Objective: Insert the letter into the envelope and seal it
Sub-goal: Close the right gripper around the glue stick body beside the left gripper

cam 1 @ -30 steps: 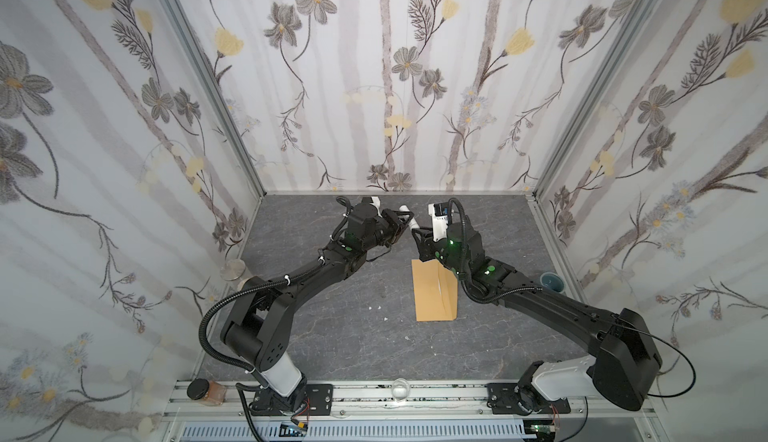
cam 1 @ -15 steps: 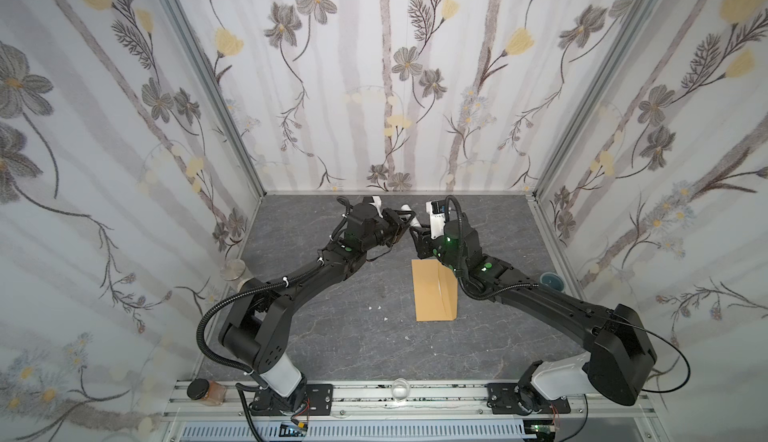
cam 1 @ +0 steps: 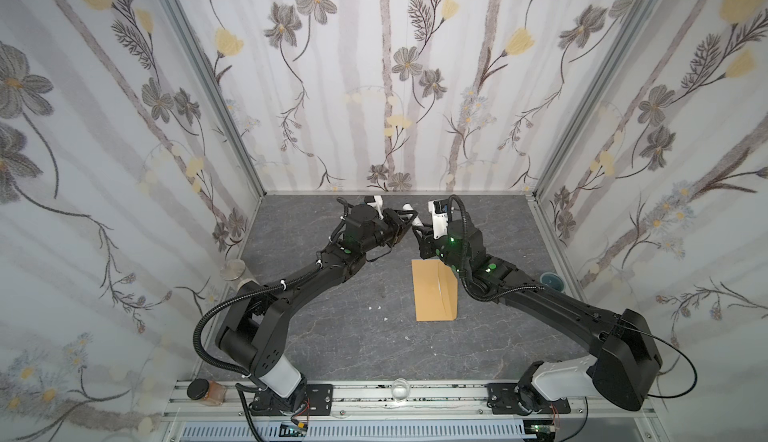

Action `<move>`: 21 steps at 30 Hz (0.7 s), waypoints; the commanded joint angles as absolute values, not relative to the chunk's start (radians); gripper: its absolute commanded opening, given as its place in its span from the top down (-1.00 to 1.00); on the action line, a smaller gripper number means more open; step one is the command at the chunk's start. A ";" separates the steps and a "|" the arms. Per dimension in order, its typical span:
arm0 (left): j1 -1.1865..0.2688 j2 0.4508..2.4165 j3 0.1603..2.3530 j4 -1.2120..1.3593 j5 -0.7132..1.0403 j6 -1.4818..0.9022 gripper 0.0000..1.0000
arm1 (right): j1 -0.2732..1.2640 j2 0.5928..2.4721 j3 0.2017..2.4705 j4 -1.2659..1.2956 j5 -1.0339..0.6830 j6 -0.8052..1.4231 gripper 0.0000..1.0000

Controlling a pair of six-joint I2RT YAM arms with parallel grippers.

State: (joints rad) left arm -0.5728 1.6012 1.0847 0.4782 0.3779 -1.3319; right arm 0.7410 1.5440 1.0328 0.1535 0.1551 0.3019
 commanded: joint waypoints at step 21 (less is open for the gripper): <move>-0.571 1.585 1.010 0.601 0.370 -1.343 1.00 | 0.671 1.528 1.014 0.262 -0.119 0.488 0.84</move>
